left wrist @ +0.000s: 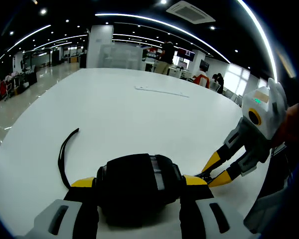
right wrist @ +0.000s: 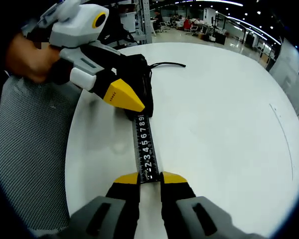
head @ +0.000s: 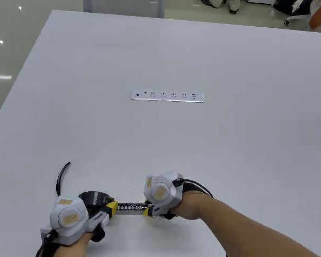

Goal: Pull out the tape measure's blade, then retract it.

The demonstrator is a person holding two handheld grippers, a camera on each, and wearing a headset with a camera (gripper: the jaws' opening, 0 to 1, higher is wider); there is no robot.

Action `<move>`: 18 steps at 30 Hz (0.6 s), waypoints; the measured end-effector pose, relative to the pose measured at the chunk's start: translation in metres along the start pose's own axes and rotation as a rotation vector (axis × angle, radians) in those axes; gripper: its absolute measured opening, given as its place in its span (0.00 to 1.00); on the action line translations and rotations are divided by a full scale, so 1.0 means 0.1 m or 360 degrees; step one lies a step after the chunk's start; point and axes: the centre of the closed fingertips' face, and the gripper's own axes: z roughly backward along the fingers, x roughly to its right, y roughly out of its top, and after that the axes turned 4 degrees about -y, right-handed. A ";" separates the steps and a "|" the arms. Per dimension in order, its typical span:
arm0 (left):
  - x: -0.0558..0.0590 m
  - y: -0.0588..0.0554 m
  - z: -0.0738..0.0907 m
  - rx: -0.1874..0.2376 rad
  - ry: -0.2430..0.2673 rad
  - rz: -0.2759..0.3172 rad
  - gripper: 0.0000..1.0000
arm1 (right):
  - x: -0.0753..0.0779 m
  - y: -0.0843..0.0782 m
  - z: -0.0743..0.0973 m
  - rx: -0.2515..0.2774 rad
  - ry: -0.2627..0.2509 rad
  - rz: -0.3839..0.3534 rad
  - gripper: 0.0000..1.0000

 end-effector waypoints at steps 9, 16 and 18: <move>-0.01 0.00 0.00 -0.0004 -0.0009 0.0016 0.62 | -0.04 0.11 -0.07 0.0028 0.0004 0.0011 0.14; -0.01 0.00 0.01 -0.0002 -0.0008 0.0016 0.62 | -0.04 0.15 -0.10 0.0045 0.0008 -0.0004 0.14; -0.01 0.00 0.01 0.0000 -0.0008 0.0017 0.62 | -0.04 0.16 -0.10 0.0049 0.0006 -0.0011 0.14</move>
